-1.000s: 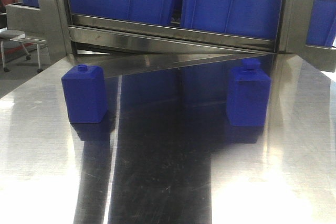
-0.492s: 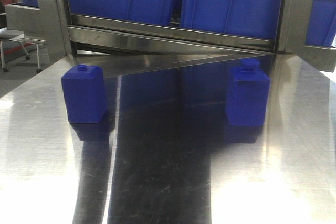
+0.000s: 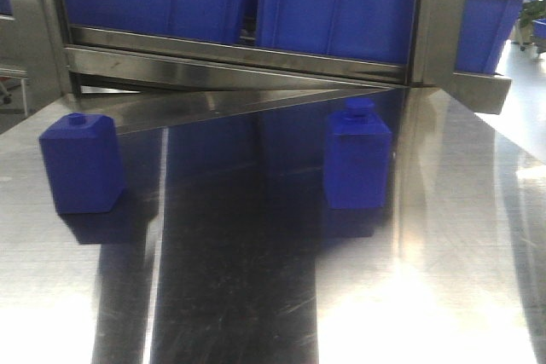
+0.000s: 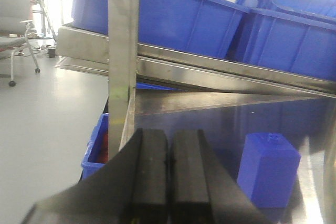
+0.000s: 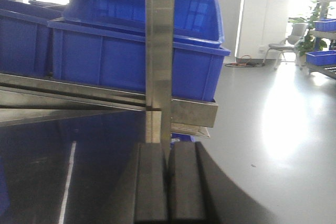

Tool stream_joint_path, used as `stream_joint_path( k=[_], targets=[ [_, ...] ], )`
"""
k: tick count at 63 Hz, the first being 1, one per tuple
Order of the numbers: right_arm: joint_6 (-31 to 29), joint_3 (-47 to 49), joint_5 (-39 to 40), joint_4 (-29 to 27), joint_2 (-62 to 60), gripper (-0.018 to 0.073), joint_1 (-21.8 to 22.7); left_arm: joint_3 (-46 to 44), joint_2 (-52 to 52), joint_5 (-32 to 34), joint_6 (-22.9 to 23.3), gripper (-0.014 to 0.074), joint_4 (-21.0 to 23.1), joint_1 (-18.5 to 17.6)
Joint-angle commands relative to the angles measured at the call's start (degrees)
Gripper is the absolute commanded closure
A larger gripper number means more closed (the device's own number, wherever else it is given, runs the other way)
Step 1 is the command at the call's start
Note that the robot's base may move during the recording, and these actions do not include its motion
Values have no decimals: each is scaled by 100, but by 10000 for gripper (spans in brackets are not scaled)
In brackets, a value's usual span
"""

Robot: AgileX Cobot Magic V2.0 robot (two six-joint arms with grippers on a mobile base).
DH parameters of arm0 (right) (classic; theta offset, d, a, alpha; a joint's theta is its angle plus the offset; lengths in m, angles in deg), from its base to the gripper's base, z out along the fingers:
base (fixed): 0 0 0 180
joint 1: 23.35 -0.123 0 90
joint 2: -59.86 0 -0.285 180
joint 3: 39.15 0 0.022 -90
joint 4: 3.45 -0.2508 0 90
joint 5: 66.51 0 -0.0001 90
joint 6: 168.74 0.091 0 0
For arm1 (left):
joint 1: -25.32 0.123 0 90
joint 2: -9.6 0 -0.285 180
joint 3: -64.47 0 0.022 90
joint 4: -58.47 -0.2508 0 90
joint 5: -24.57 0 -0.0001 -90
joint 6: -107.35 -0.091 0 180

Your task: Pick and sort blue part to right shelf

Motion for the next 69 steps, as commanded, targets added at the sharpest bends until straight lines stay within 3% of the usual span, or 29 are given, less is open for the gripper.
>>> stream_joint_path(
  k=[1,34,46,49,59,69],
  targets=[
    [-33,133,516,-13,-129,501,-3,122,138,456,40,473,50,-41],
    [-33,133,590,-13,-129,501,-4,122,138,456,40,473,50,-41],
    [-28,172,1007,-18,-129,501,-4,122,138,456,40,473,50,-41],
    [-4,322,842,-18,-115,501,-4,122,138,456,40,473,50,-41],
    [-10,1195,-1238,-13,187,501,-4,122,138,456,40,473,50,-41],
    [-10,1845,-1979,-13,876,501,-4,122,138,456,40,473,50,-41]
  ],
)
